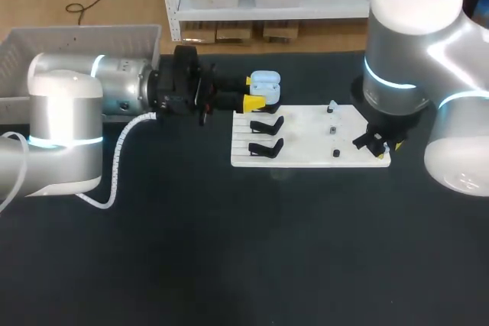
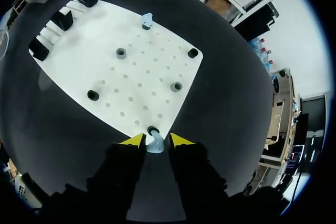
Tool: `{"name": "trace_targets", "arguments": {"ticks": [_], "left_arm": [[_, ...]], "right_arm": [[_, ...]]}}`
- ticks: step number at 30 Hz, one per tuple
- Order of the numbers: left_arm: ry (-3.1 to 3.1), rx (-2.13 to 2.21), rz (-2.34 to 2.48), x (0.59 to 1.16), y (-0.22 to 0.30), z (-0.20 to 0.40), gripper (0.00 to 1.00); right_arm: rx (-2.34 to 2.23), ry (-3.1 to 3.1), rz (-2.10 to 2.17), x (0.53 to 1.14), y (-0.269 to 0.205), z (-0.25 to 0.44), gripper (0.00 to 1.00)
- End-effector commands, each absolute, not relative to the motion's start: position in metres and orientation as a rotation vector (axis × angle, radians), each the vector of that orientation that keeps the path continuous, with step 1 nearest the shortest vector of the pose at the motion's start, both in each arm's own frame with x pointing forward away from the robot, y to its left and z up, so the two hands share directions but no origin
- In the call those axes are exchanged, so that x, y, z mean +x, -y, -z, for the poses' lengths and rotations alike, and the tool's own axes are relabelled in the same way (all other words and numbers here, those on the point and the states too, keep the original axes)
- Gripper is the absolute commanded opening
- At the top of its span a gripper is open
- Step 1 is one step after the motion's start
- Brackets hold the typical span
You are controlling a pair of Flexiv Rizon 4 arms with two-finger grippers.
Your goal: Pick up each earbud case from the left stands, insert the matching earbuds, close the lid, and place the case in the box.
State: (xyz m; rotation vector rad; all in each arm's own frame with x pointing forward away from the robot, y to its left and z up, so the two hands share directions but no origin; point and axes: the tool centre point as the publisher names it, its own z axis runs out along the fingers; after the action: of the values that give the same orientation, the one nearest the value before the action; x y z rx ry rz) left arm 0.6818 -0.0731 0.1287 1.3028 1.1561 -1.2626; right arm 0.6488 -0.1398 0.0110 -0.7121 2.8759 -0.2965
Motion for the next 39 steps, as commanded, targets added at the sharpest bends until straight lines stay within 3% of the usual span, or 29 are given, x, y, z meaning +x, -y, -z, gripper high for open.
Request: {"name": "trace_targets", "arguments": {"ticks": [1, 5, 8, 9, 22, 39], "left_arm": [[-1.155, 1.304, 1.264, 0.683, 0.073, -0.128, 0.00], [-1.155, 1.304, 1.264, 0.683, 0.073, -0.128, 0.00], [-1.155, 1.304, 1.264, 0.683, 0.073, -0.128, 0.00], [-1.155, 1.304, 1.264, 0.683, 0.073, -0.128, 0.00], [-1.155, 1.304, 1.264, 0.683, 0.073, -0.128, 0.00], [-1.155, 1.304, 1.264, 0.683, 0.073, -0.128, 0.00]], "right_arm": [[-0.706, -2.872, 0.302, 0.647, 0.140, -0.011, 0.26], [-0.704, -2.874, 0.304, 0.647, 0.140, -0.011, 0.21], [-0.706, -2.873, 0.307, 0.646, 0.140, -0.010, 0.02], [-0.706, -2.872, 0.309, 0.646, 0.140, -0.010, 0.00], [-0.614, -2.874, 0.365, 0.631, 0.118, -0.072, 0.00], [-0.271, -3.077, 0.222, 0.631, 0.026, -0.181, 0.00]]}}
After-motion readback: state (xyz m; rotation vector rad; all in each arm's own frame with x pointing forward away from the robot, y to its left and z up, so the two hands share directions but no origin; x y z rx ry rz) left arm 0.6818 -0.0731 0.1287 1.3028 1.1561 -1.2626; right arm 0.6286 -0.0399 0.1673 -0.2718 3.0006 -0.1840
